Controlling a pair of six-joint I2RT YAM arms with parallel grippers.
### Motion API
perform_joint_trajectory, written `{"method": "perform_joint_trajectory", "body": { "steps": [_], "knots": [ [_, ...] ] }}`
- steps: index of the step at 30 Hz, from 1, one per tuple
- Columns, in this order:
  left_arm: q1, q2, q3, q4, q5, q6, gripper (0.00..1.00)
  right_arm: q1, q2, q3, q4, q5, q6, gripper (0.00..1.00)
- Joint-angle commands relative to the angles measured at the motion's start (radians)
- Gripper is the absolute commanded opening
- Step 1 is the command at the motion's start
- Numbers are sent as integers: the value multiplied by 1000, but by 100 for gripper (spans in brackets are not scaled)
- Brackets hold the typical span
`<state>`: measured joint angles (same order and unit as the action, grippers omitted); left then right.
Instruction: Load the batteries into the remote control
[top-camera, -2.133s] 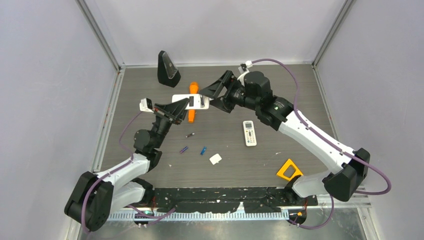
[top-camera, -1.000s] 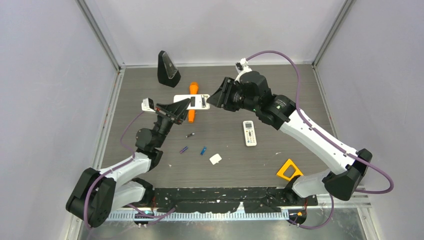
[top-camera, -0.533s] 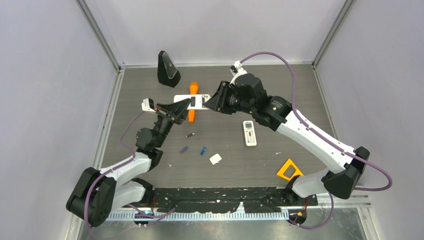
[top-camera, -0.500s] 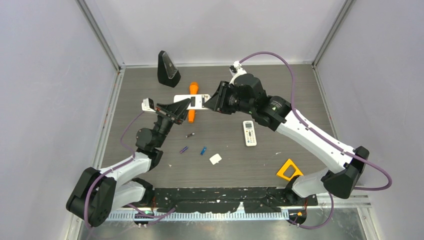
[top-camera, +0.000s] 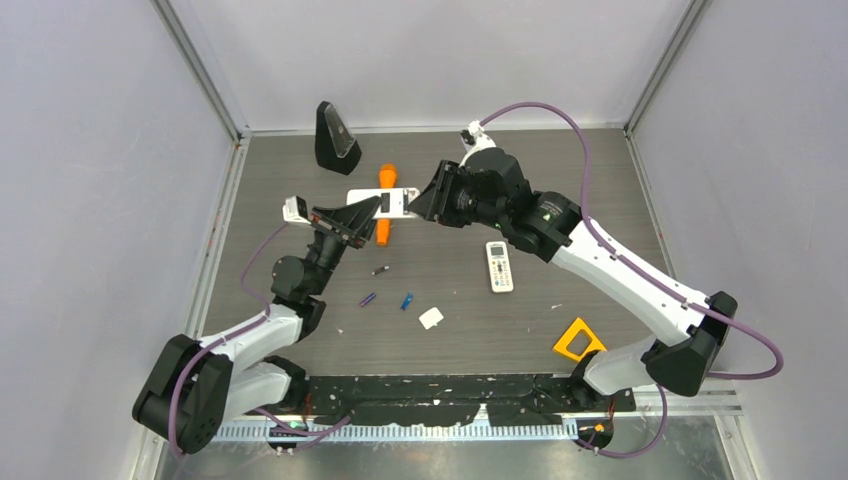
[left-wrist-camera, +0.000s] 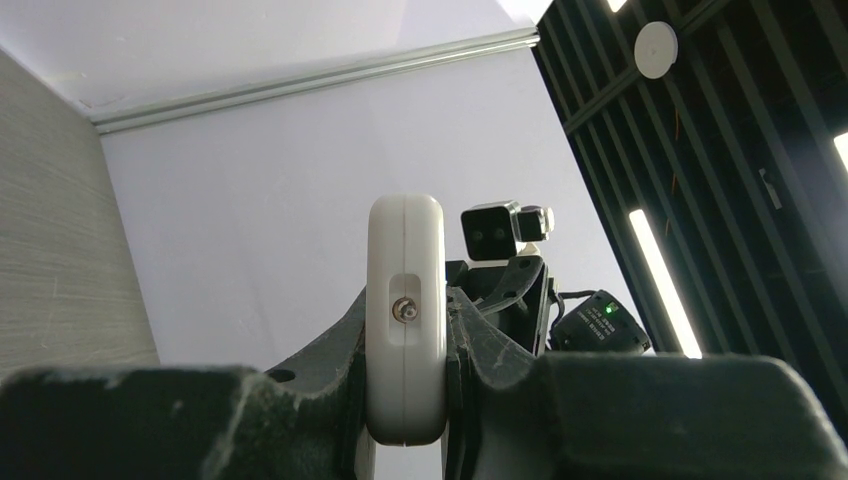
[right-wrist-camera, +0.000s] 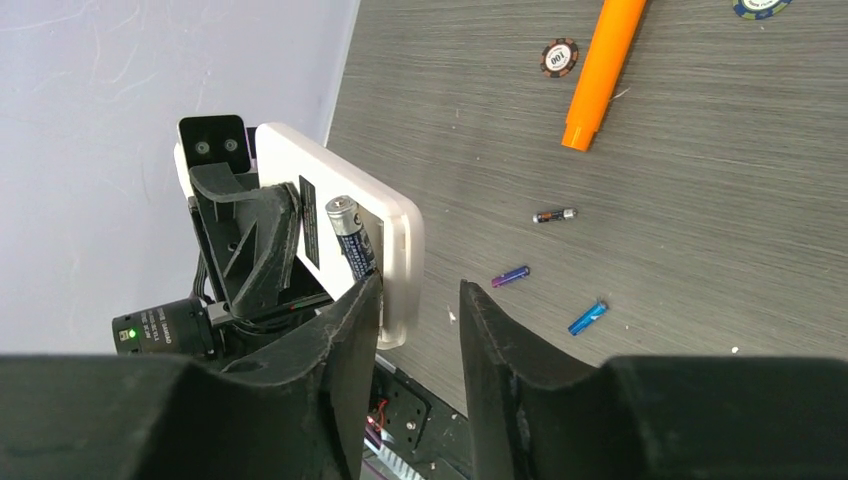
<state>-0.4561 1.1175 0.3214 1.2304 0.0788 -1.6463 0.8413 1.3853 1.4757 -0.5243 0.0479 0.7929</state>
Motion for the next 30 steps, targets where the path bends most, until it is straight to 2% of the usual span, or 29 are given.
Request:
{"method": "perform_joint_trajectory", "body": {
  "steps": [1,8,12,14,23,30],
  "knots": [
    [-1,-1,17,83,-4,-1,0,4,-53,46,-2,36,29,45],
    [-1,-9,-10,93,-19,-7,0,-1,-92,38,15,23,77,57],
    [-2,-8,-20,109,-7,-5,0,-20,-73,16,85,-63,143,71],
    [-1,-5,-21,118,3,-3,0,-29,-57,9,117,-127,188,74],
    [-3,-4,-35,167,32,19,0,-68,-3,-15,206,-232,340,76],
    [-2,37,-39,243,44,14,0,-83,7,-52,239,-245,425,70]
  ]
}}
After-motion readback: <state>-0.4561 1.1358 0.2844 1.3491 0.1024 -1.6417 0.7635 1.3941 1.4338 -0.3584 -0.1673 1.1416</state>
